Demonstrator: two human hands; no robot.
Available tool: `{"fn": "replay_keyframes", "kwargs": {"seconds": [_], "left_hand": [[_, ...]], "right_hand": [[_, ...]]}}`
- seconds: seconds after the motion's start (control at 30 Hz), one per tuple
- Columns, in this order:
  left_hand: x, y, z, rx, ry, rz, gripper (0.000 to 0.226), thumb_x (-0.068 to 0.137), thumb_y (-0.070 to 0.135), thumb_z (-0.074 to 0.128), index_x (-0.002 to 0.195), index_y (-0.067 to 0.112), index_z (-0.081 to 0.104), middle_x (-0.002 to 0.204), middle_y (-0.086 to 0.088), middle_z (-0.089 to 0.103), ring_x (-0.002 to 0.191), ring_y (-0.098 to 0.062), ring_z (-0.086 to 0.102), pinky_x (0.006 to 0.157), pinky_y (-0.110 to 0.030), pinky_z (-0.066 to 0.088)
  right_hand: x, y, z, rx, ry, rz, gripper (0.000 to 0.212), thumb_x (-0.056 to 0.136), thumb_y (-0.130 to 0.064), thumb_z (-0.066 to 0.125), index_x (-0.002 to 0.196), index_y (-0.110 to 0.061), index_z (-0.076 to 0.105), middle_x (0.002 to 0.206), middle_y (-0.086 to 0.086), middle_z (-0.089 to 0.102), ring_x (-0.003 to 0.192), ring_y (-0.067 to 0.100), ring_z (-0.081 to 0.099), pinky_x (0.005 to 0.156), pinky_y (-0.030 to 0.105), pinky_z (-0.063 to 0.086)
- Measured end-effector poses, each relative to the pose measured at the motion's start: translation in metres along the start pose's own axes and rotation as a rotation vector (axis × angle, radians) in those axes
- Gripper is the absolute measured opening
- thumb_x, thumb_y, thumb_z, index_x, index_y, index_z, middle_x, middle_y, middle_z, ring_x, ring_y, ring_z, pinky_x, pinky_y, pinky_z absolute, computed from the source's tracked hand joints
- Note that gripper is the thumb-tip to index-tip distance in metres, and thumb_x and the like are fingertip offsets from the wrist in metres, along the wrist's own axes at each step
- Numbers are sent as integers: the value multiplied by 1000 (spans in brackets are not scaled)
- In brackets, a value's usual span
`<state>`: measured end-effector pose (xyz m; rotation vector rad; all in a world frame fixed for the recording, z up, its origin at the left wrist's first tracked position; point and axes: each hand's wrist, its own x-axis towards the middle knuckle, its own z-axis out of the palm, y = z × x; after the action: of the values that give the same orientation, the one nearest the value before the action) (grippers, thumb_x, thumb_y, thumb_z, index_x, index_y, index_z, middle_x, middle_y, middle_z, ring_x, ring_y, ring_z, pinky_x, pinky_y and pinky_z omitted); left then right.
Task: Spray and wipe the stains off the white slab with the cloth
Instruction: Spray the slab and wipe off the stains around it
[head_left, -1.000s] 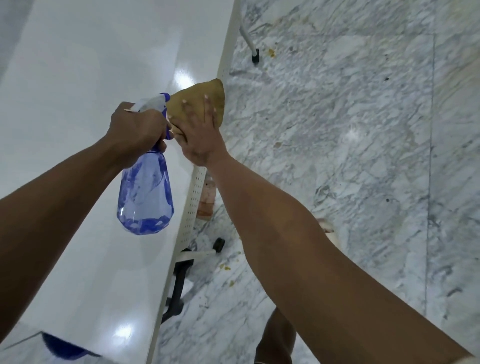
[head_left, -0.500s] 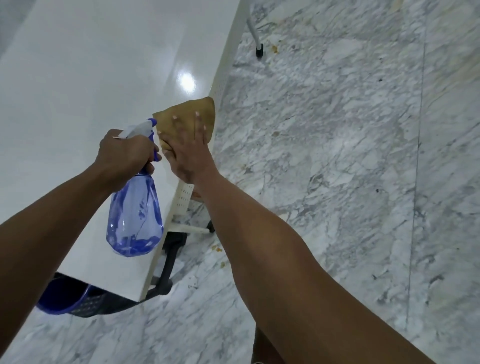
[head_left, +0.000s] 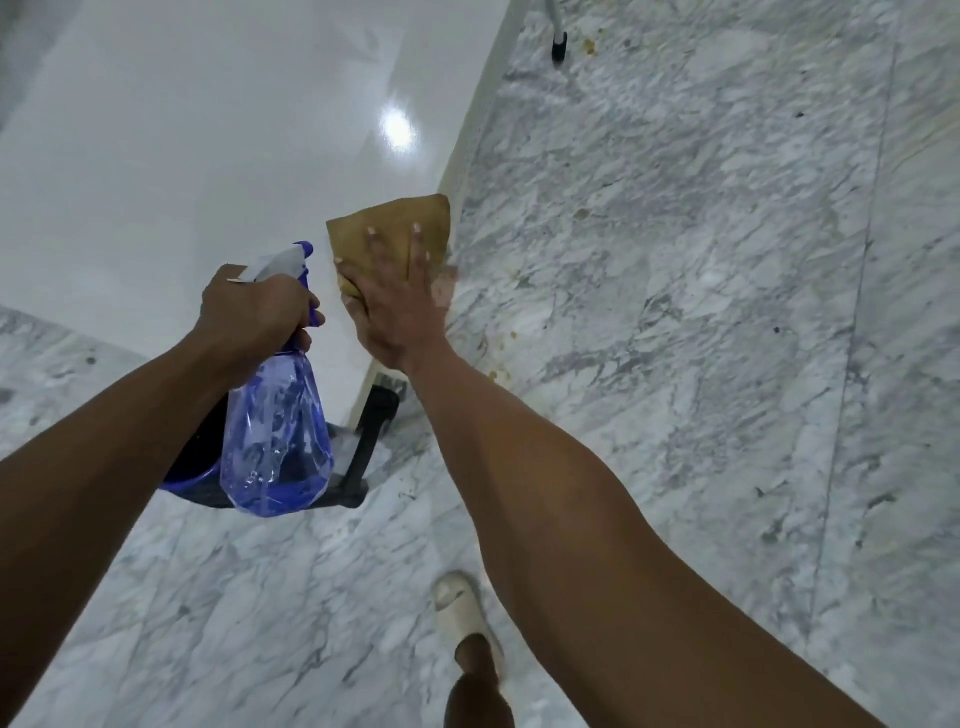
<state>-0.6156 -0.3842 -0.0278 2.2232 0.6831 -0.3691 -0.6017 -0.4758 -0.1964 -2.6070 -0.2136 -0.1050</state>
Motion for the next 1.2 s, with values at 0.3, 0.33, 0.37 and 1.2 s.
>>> {"fn": "replay_keyframes", "kwargs": {"seconds": [0.3,0.33,0.37,1.2], "left_hand": [[-38,-57,-48,45,-39,92,26,82,0,49,102,2,66,84,-12,70,39,-14,56,36,-15,45],[-42,-64,-53,53,-42,107,24,81,-1,49,96,2,67,85,-12,71,37,-12,56,36,-16,45],[-45,-71,-57,67,-45,116,21,79,-2,49,89,3,67,86,-13,72,39,-13,57,38,-17,46],[-136,-78,-187,-300,46,95,19,69,1,50,77,1,67,86,-20,73,54,-25,59,55,-30,50]], "right_hand": [[-69,-66,22,6,53,78,49,104,-42,38,152,-35,39,168,7,9,148,50,-13,112,46,-30],[-75,-72,22,18,49,86,49,104,-41,38,152,-34,38,168,7,8,148,50,-15,113,47,-28],[-81,-77,23,21,45,82,48,104,-41,37,152,-33,38,168,8,7,148,50,-16,114,49,-25],[-111,-166,-188,1181,-162,417,51,102,-46,40,141,-17,55,144,5,55,133,24,50,104,29,44]]}}
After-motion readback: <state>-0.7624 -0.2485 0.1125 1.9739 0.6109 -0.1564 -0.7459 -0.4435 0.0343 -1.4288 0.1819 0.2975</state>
